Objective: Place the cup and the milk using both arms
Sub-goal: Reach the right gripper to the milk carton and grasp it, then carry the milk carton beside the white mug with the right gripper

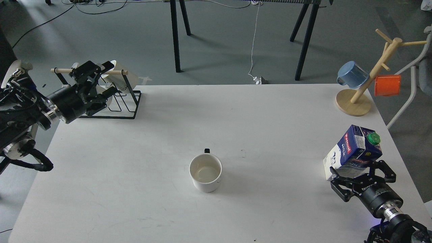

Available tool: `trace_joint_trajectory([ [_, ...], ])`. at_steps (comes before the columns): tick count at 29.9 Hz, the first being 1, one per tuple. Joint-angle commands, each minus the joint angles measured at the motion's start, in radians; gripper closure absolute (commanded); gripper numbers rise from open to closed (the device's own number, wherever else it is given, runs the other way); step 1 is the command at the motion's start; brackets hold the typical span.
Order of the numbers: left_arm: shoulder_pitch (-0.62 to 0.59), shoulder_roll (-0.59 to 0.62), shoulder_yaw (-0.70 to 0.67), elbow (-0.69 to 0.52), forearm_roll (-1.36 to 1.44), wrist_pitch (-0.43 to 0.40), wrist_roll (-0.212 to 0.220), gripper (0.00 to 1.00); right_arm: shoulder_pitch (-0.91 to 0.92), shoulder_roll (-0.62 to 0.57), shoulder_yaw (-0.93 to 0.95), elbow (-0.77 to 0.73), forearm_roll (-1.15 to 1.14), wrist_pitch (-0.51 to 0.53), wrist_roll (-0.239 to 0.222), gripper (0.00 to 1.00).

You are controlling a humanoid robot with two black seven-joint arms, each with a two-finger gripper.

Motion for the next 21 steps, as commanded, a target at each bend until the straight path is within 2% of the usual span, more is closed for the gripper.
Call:
trace_joint_trajectory([
  [1, 0.001, -0.001, 0.000, 0.000, 0.000, 0.000, 0.000, 0.01, 0.006, 0.002, 0.001, -0.006, 0.000, 0.000, 0.001, 0.01],
  [16, 0.016, -0.011, 0.000, 0.032, 0.001, 0.000, 0.000, 0.01, 0.002, 0.015, 0.030, -0.011, 0.003, 0.000, 0.004, 0.02],
  [18, 0.016, -0.011, 0.000, 0.037, 0.000, 0.000, 0.000, 0.01, 0.004, 0.026, 0.030, -0.020, 0.000, 0.000, 0.007, 0.09],
  [21, 0.016, -0.013, 0.000, 0.043, 0.000, 0.000, 0.000, 0.01, 0.003, 0.037, 0.030, -0.026, -0.002, 0.000, 0.007, 0.27],
])
